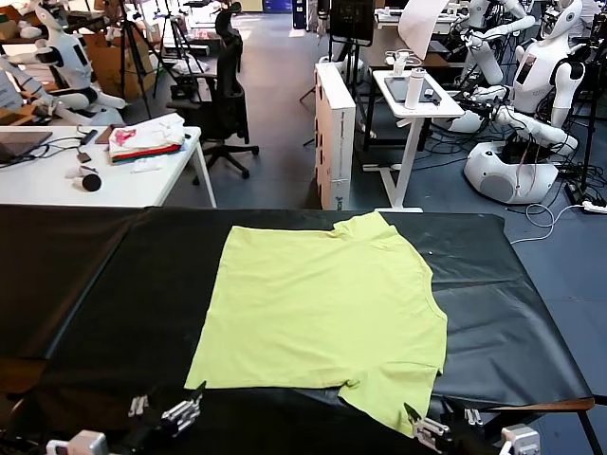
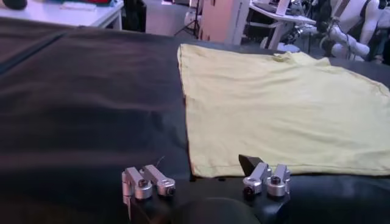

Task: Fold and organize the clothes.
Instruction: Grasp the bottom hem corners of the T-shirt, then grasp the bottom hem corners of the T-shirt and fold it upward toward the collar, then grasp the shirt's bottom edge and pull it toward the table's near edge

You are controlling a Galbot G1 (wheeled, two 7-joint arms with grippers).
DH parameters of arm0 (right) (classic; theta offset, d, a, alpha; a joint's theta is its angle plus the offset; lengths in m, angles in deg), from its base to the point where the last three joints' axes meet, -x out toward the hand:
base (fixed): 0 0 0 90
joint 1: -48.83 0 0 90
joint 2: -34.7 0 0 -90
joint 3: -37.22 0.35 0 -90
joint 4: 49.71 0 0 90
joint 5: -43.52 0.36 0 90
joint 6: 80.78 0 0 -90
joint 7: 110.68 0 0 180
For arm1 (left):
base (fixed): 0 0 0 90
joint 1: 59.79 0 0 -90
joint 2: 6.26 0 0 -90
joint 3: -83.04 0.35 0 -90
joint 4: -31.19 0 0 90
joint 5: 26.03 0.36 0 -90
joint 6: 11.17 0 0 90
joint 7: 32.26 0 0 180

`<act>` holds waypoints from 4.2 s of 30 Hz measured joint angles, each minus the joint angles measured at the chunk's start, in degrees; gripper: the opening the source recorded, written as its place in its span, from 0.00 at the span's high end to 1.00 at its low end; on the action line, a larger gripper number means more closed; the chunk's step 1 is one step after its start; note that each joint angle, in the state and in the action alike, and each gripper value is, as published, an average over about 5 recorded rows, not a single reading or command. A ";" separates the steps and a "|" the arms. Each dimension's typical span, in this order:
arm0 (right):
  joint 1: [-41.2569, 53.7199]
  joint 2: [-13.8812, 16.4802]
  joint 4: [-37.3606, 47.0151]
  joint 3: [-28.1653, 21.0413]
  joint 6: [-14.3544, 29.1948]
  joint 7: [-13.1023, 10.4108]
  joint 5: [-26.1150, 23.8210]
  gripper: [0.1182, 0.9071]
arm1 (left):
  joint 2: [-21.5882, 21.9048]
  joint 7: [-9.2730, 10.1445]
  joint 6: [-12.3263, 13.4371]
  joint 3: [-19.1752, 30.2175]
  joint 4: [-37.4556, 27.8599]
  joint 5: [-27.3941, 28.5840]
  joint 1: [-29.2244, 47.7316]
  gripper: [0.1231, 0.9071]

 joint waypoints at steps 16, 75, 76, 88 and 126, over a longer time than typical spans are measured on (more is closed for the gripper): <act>0.81 -0.66 1.93 -1.01 0.37 0.35 -1.21 0.90 | -0.71 -0.19 1.39 1.11 -1.95 0.71 0.32 0.37; 27.33 0.86 14.92 -6.70 2.82 -0.20 1.46 0.97 | -4.46 0.75 8.11 2.68 -8.95 -1.75 17.91 0.97; 28.31 0.86 15.50 -7.30 2.86 -0.22 1.26 0.97 | -4.33 0.74 8.04 3.07 -9.50 -1.60 18.93 0.97; 34.20 -0.04 19.50 -11.79 3.04 -0.29 -0.53 0.97 | -2.77 0.23 8.27 5.35 -16.09 0.53 24.90 0.97; 18.32 10.40 13.48 -3.56 1.58 5.81 -1.19 0.00 | -2.24 3.85 2.81 6.48 -12.42 1.41 21.78 0.00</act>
